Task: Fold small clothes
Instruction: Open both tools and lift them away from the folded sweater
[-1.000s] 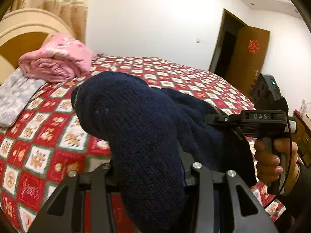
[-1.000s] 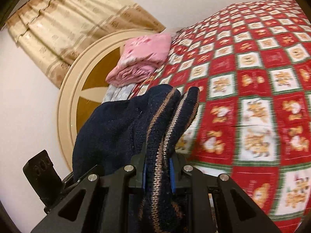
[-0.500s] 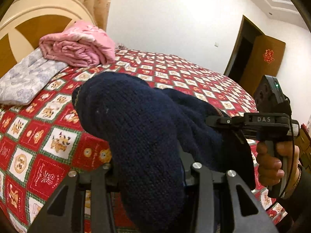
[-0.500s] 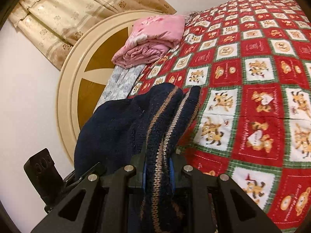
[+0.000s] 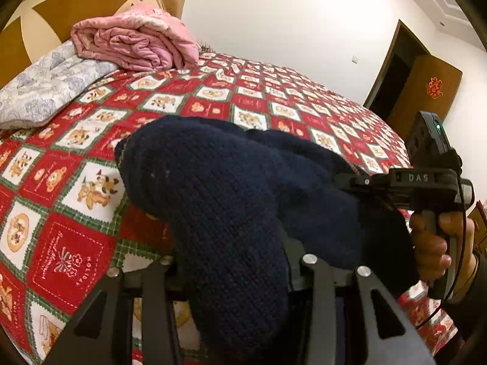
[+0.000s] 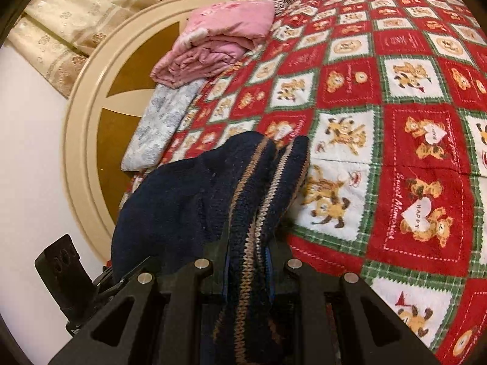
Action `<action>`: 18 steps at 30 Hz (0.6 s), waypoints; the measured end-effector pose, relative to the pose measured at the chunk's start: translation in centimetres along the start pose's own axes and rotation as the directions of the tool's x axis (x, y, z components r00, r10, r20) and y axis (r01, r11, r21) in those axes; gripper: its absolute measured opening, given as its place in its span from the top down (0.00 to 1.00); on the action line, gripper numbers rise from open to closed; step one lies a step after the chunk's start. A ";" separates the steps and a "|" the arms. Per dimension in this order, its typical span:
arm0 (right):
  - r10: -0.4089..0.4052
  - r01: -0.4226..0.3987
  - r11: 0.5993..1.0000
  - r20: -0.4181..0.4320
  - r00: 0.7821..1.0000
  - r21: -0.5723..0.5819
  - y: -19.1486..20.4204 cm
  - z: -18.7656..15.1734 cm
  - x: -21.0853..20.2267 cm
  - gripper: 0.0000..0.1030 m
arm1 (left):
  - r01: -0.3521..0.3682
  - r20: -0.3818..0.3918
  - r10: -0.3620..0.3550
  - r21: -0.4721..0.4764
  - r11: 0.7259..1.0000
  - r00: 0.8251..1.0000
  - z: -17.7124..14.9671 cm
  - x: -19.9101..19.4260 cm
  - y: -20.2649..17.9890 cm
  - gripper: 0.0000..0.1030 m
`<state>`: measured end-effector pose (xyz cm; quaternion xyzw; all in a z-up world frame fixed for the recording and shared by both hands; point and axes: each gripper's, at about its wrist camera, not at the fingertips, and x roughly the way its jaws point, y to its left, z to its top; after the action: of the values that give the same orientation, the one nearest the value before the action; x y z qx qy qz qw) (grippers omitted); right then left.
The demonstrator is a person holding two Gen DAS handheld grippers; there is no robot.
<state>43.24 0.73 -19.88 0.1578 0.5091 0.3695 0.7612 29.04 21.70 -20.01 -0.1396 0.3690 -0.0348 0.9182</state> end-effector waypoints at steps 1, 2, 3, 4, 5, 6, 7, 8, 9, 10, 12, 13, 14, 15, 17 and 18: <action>-0.012 0.012 1.000 -0.004 1.000 0.003 -0.3 0.0 0.3 0.83 | -0.001 -0.005 0.001 -0.002 1.000 1.000 -0.1 0.2 0.1 0.55; -0.022 0.022 1.000 -0.007 1.000 0.001 -0.5 0.0 0.5 0.83 | 0.001 -0.006 -0.001 -0.002 1.000 1.000 -0.2 0.3 0.2 0.54; -0.036 0.036 0.999 -0.011 0.999 -0.004 -0.6 -0.1 0.7 0.82 | -0.002 -0.009 0.002 0.005 1.000 1.000 -0.4 0.4 0.2 0.50; -0.049 0.049 0.999 -0.014 0.999 -0.009 -0.7 -0.1 0.9 0.82 | -0.017 -0.010 0.017 0.015 1.000 1.000 -0.5 0.5 0.1 0.45; -0.058 0.058 0.998 -0.017 0.998 -0.010 -0.9 -0.2 1.0 0.81 | -0.021 -0.009 0.021 0.016 1.000 1.000 -0.6 0.6 0.2 0.44; -0.059 0.059 0.998 -0.020 0.998 -0.003 -1.0 -0.2 1.1 0.81 | -0.019 -0.011 0.019 0.014 1.000 1.000 -0.7 0.6 0.3 0.40; -0.056 0.056 0.998 -0.026 0.998 0.011 -1.4 -0.2 1.2 0.81 | -0.022 -0.013 0.022 0.013 1.000 1.000 -0.9 0.7 0.5 0.34; -0.057 0.057 0.998 -0.028 0.998 0.022 -1.7 -0.1 1.2 0.78 | -0.033 -0.015 0.033 0.002 0.999 0.999 -1.0 0.7 0.8 0.31; -0.067 0.068 0.997 -0.025 0.997 0.030 -1.9 -0.1 1.2 0.72 | -0.038 -0.015 0.038 -0.013 0.999 0.999 -1.2 0.6 1.1 0.27; -0.080 0.081 0.996 -0.022 0.997 0.037 -2.1 -0.2 1.1 0.69 | -0.040 -0.020 0.039 -0.025 0.999 0.999 -1.4 0.4 1.3 0.25; -0.082 0.083 0.995 -0.017 0.996 0.056 -2.5 -0.4 0.5 0.59 | -0.052 -0.022 0.051 -0.046 0.998 0.998 -1.7 0.0 1.5 0.21; -0.084 0.085 0.995 -0.016 0.996 0.061 -2.7 -0.6 0.2 0.59 | -0.070 -0.019 0.069 -0.060 0.996 0.997 -2.1 -0.6 1.6 0.17; -0.097 0.098 0.993 -0.010 0.995 0.062 -2.8 -0.8 -0.4 0.55 | -0.079 -0.016 0.078 -0.071 0.994 0.997 -2.4 -1.0 1.7 0.16; -0.112 0.112 0.992 -0.002 0.994 0.062 -2.9 -1.0 -0.9 0.47 | -0.082 -0.010 0.081 -0.087 0.993 0.997 -2.8 -1.5 1.8 0.15; -0.143 0.141 0.988 0.023 0.989 0.065 -3.0 -1.6 -2.5 0.44 | -0.080 -0.009 0.079 -0.130 0.988 0.997 -3.8 -2.9 2.0 0.15; -0.153 0.151 0.986 0.028 0.988 0.065 -3.0 -2.0 -3.2 0.44 | -0.086 -0.004 0.087 -0.144 0.986 0.996 -4.2 -3.8 1.9 0.15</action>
<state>42.02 -3.89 -20.42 0.1480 0.5185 0.2915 0.7901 23.33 23.16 -20.89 -0.1892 0.3751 0.0318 0.9069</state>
